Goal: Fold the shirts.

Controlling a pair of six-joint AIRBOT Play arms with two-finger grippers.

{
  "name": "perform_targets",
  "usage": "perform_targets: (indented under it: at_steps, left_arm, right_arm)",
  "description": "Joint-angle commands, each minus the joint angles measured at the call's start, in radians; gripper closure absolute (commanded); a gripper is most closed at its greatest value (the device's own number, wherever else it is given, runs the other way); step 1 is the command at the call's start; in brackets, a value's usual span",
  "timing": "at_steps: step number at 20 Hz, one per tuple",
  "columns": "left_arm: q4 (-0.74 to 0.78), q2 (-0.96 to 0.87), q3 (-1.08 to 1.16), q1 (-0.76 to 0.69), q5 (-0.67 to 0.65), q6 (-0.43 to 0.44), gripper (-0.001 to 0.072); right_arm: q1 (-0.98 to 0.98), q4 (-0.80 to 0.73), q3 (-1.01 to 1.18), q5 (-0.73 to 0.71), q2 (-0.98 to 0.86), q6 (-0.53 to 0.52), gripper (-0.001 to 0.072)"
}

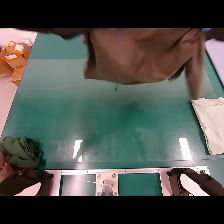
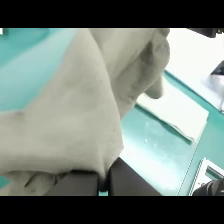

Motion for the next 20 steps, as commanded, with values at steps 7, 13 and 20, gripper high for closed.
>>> perform_targets:
  at_steps: [7,13,20]
  left_arm:
    - [0.306,0.005,-0.049,0.001,-0.148,-0.064,0.068]
    - [0.331,-0.15,-0.497,0.001,0.083,-0.029,0.068]
    - [0.328,-0.387,-0.549,0.045,0.312,-0.093,0.0256]
  right_arm:
    - [0.0,-0.02,-0.157,0.088,-0.002,-0.006,0.0688]
    - [0.204,0.024,-0.738,-0.327,-0.14,-0.057,0.0687]
    - [0.159,0.027,-0.716,-0.422,-0.37,-0.052,0.0415]
